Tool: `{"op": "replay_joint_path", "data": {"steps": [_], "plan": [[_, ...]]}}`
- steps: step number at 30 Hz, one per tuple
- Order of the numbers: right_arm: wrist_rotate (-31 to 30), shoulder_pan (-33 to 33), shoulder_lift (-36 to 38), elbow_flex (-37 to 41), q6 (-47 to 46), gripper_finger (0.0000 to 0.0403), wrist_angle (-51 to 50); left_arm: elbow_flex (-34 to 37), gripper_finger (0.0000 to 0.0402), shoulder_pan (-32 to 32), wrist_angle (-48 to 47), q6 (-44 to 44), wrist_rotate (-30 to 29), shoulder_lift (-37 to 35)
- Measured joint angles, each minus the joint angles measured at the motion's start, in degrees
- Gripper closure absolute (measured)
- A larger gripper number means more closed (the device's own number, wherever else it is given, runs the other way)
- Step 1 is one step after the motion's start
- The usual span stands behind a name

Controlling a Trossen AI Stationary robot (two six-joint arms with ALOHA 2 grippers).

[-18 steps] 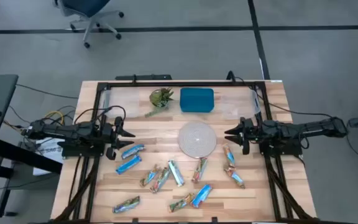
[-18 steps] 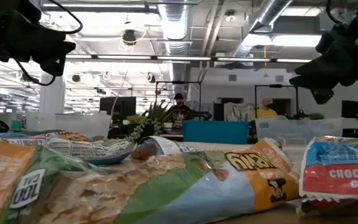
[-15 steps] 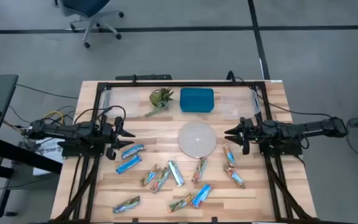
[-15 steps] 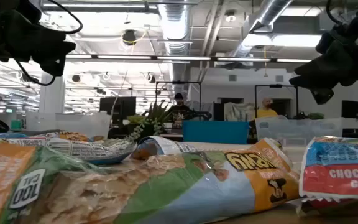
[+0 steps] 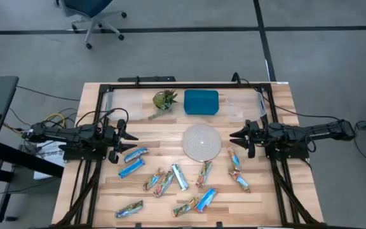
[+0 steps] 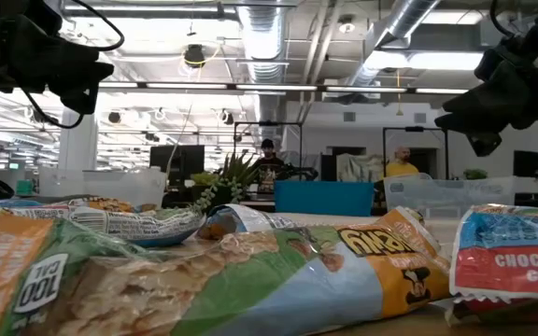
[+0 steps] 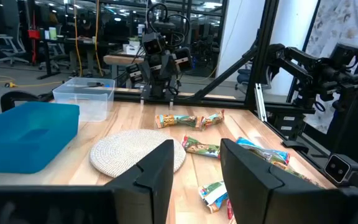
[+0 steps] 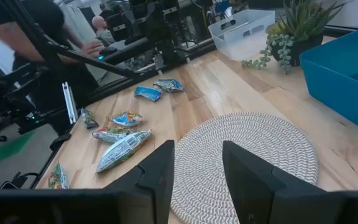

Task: Pick and place Granola Bars by type

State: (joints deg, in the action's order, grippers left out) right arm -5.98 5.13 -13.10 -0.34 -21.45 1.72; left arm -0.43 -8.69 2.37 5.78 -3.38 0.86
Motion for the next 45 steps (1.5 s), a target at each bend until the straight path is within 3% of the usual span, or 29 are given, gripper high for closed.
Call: {"op": "replay_joint_path", "data": {"steps": [34,37,45], "plan": [[0.0,0.0,0.0,0.0,0.0,0.0275,0.0,0.0,0.0278,0.0,0.0,0.2,0.0,0.0],[0.0,0.0,0.0,0.0,0.0,0.0275,0.0,0.0,0.0278,0.0,0.0,6.5,0.0,0.0],[0.0,0.0,0.0,0.0,0.0,0.0275,0.0,-0.3,0.0278,0.0,-0.1,41.6,0.3,0.0]]}}
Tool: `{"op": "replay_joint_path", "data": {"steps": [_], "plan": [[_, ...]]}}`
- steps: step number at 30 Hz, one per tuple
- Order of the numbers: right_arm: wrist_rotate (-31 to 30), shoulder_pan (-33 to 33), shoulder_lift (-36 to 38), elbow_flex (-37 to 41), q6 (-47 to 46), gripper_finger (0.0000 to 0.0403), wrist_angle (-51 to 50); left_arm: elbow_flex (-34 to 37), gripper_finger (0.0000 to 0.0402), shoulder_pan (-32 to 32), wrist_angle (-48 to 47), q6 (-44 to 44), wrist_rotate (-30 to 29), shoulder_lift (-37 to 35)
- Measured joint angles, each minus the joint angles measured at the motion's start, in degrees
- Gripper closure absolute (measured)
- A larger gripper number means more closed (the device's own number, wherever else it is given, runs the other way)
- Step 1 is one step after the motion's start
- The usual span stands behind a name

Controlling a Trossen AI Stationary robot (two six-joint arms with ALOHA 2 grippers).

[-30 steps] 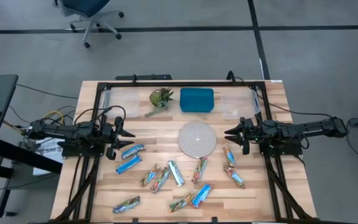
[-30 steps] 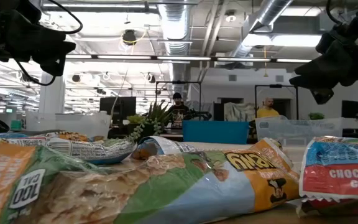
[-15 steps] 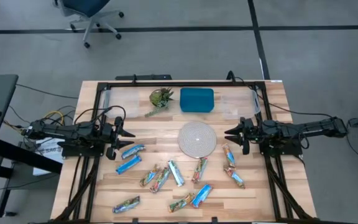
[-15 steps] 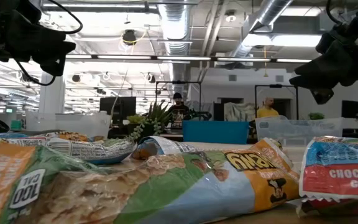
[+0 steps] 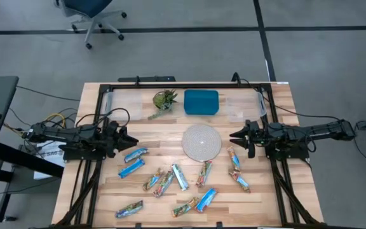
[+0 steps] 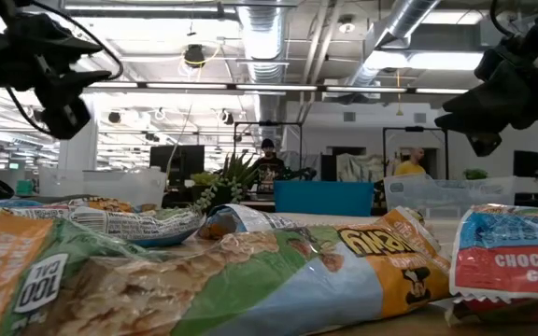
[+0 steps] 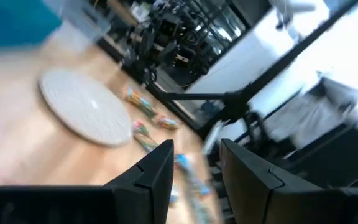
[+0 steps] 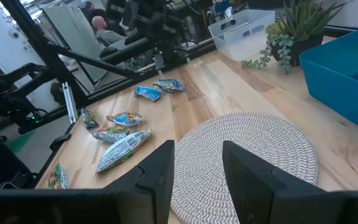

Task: Pick and place Granola Bars by type
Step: Put the blue granola bar into the left transparent bin

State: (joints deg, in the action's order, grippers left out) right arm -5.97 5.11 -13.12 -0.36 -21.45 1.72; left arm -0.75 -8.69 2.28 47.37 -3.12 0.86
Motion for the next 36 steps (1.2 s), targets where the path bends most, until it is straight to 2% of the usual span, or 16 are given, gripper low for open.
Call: {"op": "replay_joint_path", "data": {"steps": [3,5,13,18,23,27,31,36], "plan": [[0.0,0.0,0.0,0.0,0.0,0.0275,0.0,-0.1,0.0278,0.0,-0.4,7.7,0.3,0.0],[0.0,0.0,0.0,0.0,0.0,0.0275,0.0,-0.1,0.0278,0.0,-0.5,9.2,0.3,0.0],[0.0,0.0,0.0,0.0,0.0,0.0275,0.0,-0.2,0.0278,0.0,-0.5,10.3,-3.3,0.0],[0.0,0.0,0.0,0.0,0.0,0.0275,0.0,-0.2,0.0278,0.0,-0.6,5.2,-0.7,0.7],[0.0,0.0,0.0,0.0,0.0,0.0275,0.0,-0.4,0.0278,0.0,-0.9,5.0,-0.3,5.6],[0.0,0.0,0.0,0.0,0.0,0.0275,0.0,-4.8,0.0278,0.0,-9.3,5.6,-0.3,11.5],[0.0,0.0,0.0,0.0,0.0,0.0275,0.0,-13.1,0.0278,0.0,-22.1,2.7,-2.0,17.1],[0.0,0.0,0.0,0.0,0.0,0.0275,0.0,-22.7,0.0278,0.0,-38.1,3.4,-5.3,24.7]]}}
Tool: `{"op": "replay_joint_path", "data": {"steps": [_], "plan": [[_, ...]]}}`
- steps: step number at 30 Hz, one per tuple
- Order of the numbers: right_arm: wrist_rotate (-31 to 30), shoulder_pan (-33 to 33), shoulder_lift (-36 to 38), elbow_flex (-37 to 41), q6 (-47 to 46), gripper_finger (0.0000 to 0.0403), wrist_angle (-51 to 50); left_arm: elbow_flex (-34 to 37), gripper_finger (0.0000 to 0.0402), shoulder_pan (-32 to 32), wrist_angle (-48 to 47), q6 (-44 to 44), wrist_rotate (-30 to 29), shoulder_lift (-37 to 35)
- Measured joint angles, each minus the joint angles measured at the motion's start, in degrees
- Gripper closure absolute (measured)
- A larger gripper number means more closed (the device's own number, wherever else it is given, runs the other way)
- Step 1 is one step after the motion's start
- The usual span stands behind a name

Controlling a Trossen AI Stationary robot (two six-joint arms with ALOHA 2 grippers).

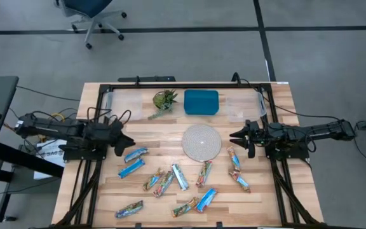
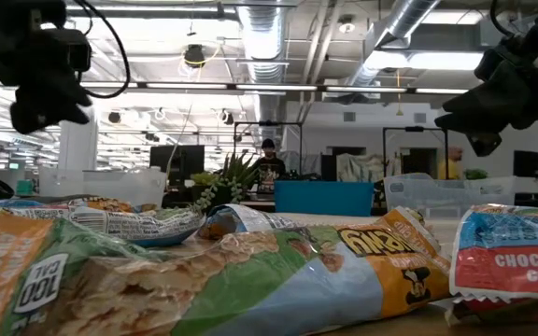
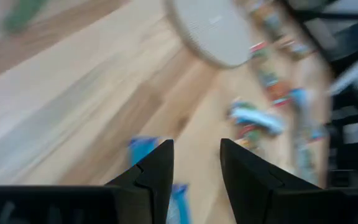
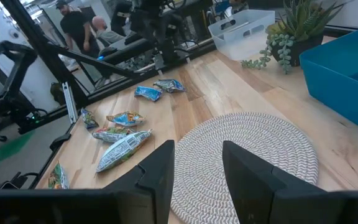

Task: Pick and place Granola Bars by type
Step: Put the blue granola bar into the left transparent bin

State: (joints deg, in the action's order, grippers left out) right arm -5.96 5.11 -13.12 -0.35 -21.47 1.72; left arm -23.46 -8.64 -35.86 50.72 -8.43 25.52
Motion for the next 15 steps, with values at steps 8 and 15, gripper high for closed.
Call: {"op": "replay_joint_path", "data": {"steps": [8,15], "plan": [[0.0,0.0,0.0,0.0,0.0,0.0275,0.0,-3.8,0.0278,0.0,-3.2,6.6,2.6,11.8],[0.0,0.0,0.0,0.0,0.0,0.0275,0.0,-3.6,0.0278,-0.7,-3.3,8.4,4.8,17.5]]}}
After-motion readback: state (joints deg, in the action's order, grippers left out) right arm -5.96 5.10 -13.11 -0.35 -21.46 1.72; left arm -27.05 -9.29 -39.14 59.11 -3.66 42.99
